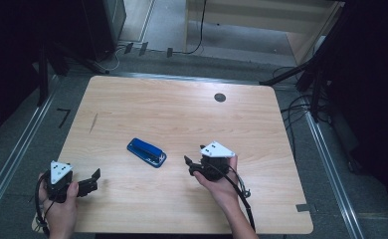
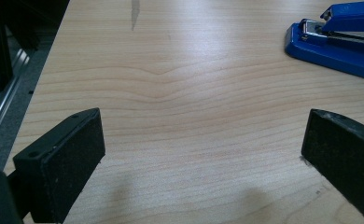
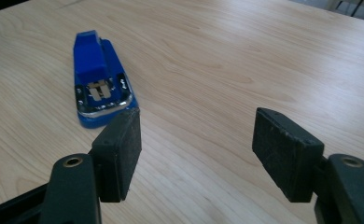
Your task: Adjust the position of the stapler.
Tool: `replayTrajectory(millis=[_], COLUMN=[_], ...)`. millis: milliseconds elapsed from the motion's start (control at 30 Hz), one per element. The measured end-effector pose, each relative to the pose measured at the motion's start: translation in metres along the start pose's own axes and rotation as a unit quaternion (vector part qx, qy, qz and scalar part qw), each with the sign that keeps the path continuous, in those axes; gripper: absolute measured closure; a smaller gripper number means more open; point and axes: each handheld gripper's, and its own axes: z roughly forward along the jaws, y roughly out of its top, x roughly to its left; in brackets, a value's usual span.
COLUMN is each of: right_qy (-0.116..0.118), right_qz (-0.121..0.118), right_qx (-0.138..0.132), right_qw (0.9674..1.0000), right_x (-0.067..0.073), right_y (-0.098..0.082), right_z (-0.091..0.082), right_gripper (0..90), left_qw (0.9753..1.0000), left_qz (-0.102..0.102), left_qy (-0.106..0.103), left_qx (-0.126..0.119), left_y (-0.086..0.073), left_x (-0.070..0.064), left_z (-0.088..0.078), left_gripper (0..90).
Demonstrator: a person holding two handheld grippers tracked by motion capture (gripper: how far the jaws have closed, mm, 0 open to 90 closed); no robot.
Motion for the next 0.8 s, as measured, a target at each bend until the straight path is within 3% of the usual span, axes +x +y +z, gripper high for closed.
replayTrajectory(millis=[267, 367, 433, 800], right_qy=[0.022, 0.037, 0.062, 0.094], right_qz=[-0.006, -0.005, -0.005, -0.02], right_qx=[-0.003, 0.003, 0.01, 0.035], right_qw=[0.9997, 0.9993, 0.998, 0.9948], right_x=[0.012, 0.015, 0.02, 0.039], right_y=[0.006, 0.008, 0.011, 0.02], right_z=[0.017, 0.025, 0.033, 0.06], right_gripper=[36.7, 39.0, 40.8, 47.5], left_qw=[1.0, 1.0, 1.0, 1.0], left_qz=[-0.001, 0.0, -0.001, -0.001], left_qy=[0.0, -0.001, 0.0, -0.002], left_qx=[0.0, 0.0, 0.001, 0.001], left_y=[0.0, 0.0, 0.0, 0.0], left_x=[0.0, 0.0, 0.0, 0.001], left_z=[0.0, 0.0, 0.0, 0.0], left_gripper=[0.0, 0.0, 0.0, 0.0])
